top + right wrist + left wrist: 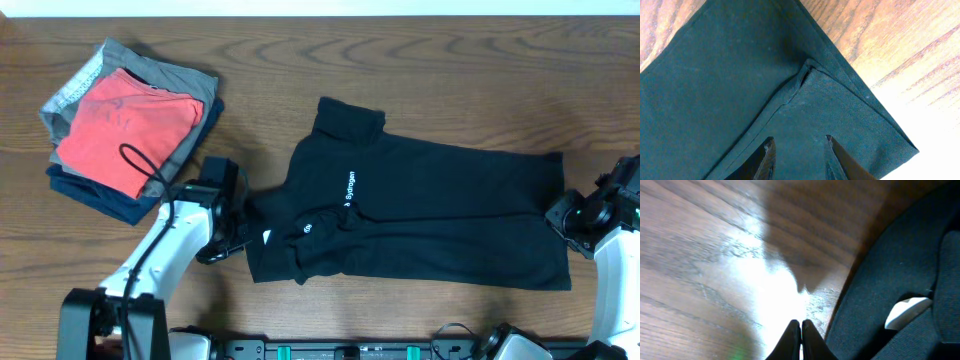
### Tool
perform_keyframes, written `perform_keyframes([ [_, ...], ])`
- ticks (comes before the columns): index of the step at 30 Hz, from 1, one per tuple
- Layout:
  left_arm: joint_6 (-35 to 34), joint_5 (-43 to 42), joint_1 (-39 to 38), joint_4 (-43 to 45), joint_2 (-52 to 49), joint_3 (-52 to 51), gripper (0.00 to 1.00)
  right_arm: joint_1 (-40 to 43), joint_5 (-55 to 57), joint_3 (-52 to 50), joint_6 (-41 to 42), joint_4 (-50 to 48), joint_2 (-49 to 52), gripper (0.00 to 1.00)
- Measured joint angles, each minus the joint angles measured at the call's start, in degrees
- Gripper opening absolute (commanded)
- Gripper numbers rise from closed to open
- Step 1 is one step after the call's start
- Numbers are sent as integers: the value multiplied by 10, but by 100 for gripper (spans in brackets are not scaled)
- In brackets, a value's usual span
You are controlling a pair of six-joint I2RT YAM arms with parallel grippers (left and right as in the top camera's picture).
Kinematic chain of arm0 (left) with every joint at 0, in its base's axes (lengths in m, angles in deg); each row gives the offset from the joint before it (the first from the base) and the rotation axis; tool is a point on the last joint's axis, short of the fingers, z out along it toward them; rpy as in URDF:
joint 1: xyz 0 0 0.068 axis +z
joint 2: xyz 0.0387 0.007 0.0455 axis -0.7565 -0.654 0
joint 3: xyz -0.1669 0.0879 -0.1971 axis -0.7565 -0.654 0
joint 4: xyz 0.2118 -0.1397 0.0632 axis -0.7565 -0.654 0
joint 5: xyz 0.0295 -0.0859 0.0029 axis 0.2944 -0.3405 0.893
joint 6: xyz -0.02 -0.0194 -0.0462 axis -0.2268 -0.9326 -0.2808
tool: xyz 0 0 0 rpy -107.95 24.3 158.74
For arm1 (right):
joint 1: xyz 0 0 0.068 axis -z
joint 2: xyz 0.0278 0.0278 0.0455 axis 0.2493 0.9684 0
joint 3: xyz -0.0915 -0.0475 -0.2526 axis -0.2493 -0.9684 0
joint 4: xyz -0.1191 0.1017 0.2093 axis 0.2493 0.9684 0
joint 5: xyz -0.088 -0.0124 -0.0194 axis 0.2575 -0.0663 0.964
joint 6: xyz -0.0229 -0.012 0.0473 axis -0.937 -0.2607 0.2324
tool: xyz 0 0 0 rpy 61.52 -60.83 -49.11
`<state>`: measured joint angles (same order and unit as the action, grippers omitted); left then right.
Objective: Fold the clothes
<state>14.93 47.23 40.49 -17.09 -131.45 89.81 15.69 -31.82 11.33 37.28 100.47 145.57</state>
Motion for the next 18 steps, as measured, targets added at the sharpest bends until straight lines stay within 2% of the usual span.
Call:
perform_keyframes([
  [2,3,1,0,0,9,0,17,0,0,0,0,0,0,31],
  [3,7,-2,0,0,14,0,26,0,0,0,0,0,0,31],
  [6,27,-30,0,5,31,10,64,0,0,0,0,0,0,34],
  [7,33,-46,0,16,38,14,68,0,0,0,0,0,0,35],
  [9,51,-82,-4,45,53,23,72,0,0,0,-1,0,0,36],
  [14,66,-155,-38,102,59,33,72,0,0,0,-1,2,0,36],
  [18,66,-177,-78,144,37,34,72,0,0,0,-2,10,0,36],
])
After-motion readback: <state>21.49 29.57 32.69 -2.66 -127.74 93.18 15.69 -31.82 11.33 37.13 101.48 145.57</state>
